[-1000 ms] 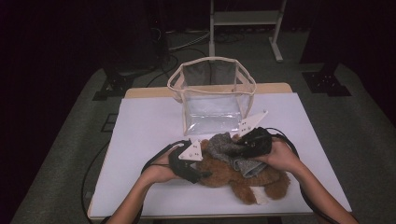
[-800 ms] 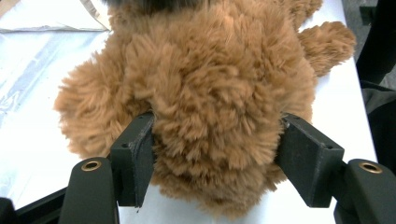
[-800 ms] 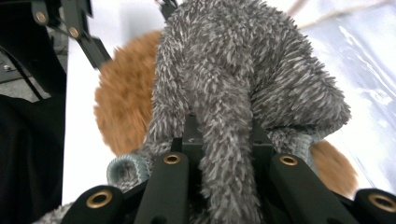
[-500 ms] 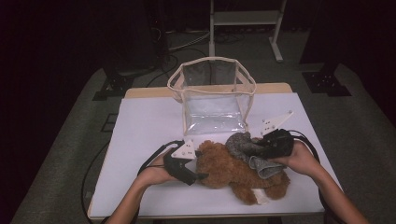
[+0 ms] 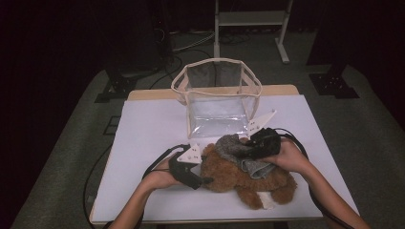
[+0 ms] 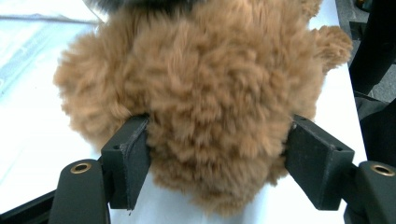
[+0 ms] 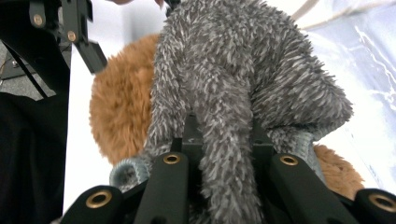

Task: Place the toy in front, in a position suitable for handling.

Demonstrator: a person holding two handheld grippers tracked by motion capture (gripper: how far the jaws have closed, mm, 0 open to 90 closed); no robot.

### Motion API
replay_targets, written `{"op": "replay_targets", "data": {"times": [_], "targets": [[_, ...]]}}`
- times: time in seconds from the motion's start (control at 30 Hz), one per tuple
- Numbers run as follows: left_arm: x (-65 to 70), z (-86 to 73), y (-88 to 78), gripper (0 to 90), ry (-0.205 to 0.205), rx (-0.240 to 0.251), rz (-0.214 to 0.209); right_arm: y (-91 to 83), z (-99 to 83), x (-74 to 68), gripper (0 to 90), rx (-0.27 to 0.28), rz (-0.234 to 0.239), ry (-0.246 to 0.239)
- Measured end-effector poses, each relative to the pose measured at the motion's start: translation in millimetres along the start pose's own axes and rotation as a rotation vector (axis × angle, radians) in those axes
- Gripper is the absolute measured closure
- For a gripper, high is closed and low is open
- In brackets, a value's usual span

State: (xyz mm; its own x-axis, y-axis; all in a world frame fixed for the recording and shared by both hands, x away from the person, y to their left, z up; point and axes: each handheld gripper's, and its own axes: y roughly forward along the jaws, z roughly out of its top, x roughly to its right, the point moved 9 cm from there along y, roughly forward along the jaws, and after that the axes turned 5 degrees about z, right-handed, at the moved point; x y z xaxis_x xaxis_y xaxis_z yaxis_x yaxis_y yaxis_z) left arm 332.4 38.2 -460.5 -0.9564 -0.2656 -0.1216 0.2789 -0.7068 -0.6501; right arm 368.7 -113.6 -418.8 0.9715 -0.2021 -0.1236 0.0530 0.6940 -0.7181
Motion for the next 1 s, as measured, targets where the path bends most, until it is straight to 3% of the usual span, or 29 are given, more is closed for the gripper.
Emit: {"op": "replay_targets", "data": {"times": [0.13, 0.23, 0.5, 0.53, 0.7, 0.8, 1.0], "targets": [[1.5, -7.4, 1.8, 26.0, -0.002, -0.024, -0.005, -8.5, -11.4, 0.5, 74.7, 0.001, -0.010, 0.012], [3.7, -11.9, 9.2, 21.0, -0.029, -0.032, -0.010, -16.8, -22.0, 0.0, 74.8, 0.015, -0.015, 0.032], [1.9, -5.5, 22.5, 16.7, -0.077, -0.034, -0.024, -11.7, -21.8, -2.7, 74.9, 0.033, 0.005, 0.043], [1.4, -5.1, 23.1, 16.3, -0.069, -0.037, -0.020, -10.4, -20.7, -3.3, 74.8, 0.034, 0.010, 0.050], [2.5, -3.1, 21.3, 25.4, -0.031, -0.042, -0.002, -1.1, -6.7, -6.6, 74.8, 0.034, 0.020, 0.016], [1.8, -4.2, 19.8, 29.7, -0.040, -0.038, 0.000, 0.9, -1.9, -7.4, 74.8, 0.018, 0.016, -0.002], [1.9, -6.8, 16.9, 30.0, -0.063, -0.019, -0.013, -23.9, -16.8, 3.8, 74.8, -0.027, -0.035, 0.018]]}}
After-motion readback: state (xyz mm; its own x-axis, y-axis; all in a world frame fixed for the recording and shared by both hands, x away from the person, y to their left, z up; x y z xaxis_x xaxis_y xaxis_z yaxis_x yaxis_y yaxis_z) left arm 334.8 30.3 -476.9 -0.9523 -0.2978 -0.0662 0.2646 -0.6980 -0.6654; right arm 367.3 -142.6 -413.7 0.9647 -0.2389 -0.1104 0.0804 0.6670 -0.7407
